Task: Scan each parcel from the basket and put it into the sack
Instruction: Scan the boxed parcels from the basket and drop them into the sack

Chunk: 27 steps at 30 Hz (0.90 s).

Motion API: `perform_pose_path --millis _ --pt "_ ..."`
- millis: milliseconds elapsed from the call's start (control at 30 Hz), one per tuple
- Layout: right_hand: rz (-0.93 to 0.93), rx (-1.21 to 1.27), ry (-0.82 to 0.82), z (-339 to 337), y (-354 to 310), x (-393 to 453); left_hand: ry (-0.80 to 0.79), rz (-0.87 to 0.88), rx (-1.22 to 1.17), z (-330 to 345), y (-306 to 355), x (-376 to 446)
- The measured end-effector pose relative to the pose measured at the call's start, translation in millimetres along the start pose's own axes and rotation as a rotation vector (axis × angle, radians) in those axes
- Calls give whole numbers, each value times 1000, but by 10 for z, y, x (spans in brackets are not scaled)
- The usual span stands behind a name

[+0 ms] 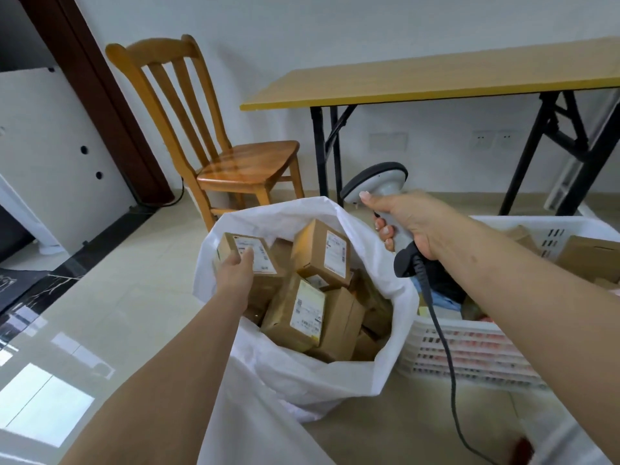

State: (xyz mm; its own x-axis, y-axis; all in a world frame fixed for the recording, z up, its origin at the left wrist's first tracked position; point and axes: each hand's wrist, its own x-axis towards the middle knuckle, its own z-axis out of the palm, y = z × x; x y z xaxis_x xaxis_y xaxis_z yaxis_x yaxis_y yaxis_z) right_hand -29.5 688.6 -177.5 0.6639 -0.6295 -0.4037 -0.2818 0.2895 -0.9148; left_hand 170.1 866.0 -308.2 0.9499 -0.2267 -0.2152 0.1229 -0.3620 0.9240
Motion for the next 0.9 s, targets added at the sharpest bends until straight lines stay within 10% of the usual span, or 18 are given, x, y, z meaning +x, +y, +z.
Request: perform_pose_path --millis 433,900 --pt "58 232 192 -1212 569 247 -395 241 147 1895 754 -681" --pt "100 653 756 -3385 1680 755 -830 342 375 4532 572 -1459"
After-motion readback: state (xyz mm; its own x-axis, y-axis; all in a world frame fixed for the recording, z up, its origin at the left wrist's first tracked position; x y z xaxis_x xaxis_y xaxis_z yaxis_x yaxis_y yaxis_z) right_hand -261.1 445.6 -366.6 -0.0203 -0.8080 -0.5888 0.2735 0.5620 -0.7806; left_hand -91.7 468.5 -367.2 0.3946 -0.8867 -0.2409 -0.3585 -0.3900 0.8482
